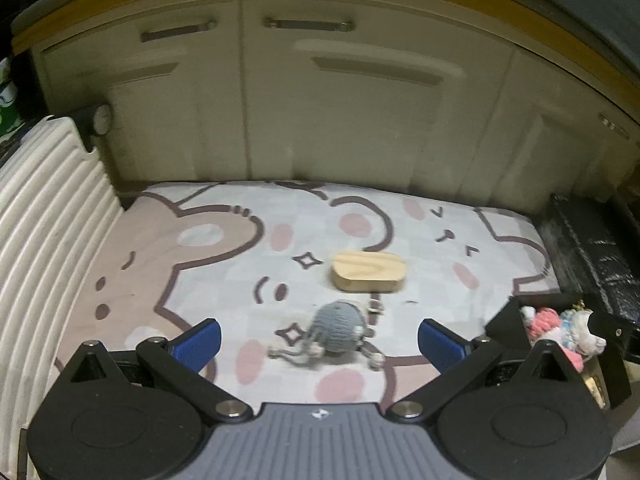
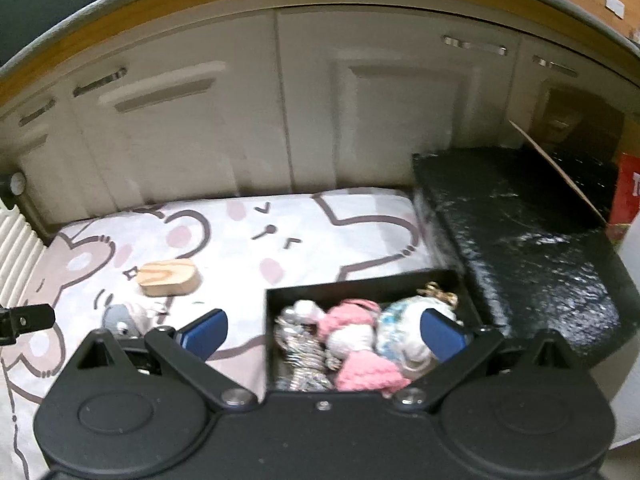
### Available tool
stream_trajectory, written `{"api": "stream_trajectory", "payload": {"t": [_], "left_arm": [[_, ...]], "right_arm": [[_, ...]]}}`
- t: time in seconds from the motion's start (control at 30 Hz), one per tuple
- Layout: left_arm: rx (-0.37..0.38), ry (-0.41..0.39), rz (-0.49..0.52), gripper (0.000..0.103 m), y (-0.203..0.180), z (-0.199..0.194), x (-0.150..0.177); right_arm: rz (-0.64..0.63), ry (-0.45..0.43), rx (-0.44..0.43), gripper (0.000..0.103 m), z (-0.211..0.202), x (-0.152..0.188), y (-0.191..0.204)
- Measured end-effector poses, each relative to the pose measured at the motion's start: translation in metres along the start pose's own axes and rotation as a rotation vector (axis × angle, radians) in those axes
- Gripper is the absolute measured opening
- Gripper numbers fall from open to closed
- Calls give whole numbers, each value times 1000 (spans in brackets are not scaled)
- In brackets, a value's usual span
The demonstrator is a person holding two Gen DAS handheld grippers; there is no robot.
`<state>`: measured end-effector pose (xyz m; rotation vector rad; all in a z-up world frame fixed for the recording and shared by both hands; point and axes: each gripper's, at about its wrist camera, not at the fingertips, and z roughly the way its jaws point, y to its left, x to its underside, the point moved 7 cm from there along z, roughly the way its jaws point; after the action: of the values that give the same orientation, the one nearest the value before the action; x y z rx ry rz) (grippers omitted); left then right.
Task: Organize objects
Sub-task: 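Move both tools back toward the gray crochet mouse on the bed, then grasp the gray crochet mouse with the left tool while the right tool grasps the wooden block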
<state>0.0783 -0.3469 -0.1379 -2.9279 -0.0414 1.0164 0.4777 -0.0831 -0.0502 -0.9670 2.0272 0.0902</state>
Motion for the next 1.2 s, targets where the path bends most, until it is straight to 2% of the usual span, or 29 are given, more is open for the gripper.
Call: {"api": "stream_trajectory", "payload": {"t": [0.27, 0.5, 0.77, 1.03, 1.2], "left_arm": [[-15, -13, -16, 103, 15, 1, -1], [-21, -22, 1, 103, 13, 11, -1], [42, -5, 60, 103, -4, 31, 0], [92, -3, 93, 103, -23, 49, -6], [111, 40, 102, 103, -31, 70, -5]], "right_arm": [[-4, -16, -27, 103, 4, -6, 25], [43, -45, -53, 103, 7, -14, 34], [103, -69, -54, 103, 14, -27, 38], [64, -66, -20, 103, 27, -44, 51], [25, -50, -28, 103, 42, -57, 60]]}}
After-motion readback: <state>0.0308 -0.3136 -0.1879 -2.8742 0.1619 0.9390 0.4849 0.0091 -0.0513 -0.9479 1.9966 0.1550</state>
